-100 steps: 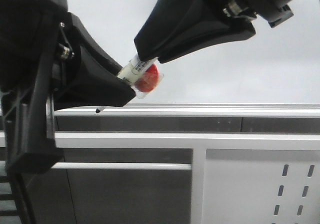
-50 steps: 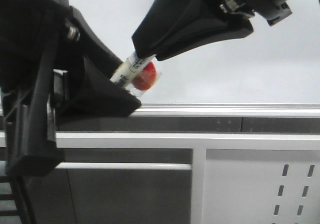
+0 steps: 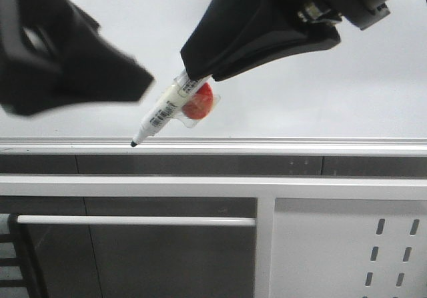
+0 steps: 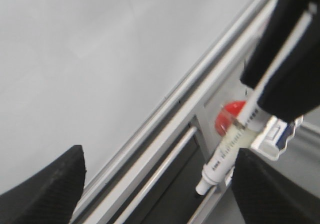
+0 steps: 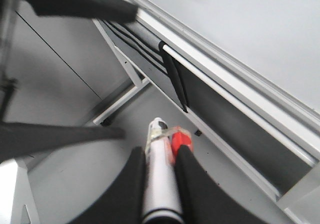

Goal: Write number 1 on whiteboard

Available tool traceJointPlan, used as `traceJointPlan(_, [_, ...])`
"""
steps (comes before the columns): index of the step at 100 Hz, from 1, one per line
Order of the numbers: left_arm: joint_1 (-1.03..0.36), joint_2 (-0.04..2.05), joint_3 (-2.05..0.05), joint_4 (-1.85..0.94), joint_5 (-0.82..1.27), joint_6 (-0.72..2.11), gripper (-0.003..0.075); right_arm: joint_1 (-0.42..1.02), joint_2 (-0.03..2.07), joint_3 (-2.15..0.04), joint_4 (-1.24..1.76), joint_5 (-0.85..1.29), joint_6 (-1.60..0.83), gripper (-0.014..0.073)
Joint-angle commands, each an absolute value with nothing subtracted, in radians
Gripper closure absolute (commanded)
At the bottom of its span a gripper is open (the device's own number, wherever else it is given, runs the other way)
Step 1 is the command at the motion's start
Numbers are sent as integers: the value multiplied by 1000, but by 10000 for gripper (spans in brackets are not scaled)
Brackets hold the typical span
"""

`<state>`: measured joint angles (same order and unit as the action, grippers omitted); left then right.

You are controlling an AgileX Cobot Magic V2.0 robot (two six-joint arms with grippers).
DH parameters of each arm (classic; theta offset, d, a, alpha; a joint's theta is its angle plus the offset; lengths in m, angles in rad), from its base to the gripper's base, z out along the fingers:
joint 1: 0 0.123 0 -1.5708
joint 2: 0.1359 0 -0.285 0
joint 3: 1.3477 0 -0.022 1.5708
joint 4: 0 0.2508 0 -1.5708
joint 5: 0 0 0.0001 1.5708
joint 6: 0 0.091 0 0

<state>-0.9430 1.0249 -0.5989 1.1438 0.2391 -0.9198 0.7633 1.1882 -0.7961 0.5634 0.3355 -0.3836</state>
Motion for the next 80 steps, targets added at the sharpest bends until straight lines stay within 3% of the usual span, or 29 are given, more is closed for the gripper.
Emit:
traceJointPlan(1, [-948,950,-634,1081,274,-930,174,763,1162,-831,559,261,-394,673])
traceJointPlan(12, [-948,875,-631,995,343,-930,292,763,1143,-831,552,243,-394,673])
traceJointPlan(33, [-948,738,-598,945,374,-923,741,763,1080,-831,491,228,-394,673])
traceJointPlan(80, [-948,415,-457,911,353,-923,738,763,915,-691,469,129,-394,672])
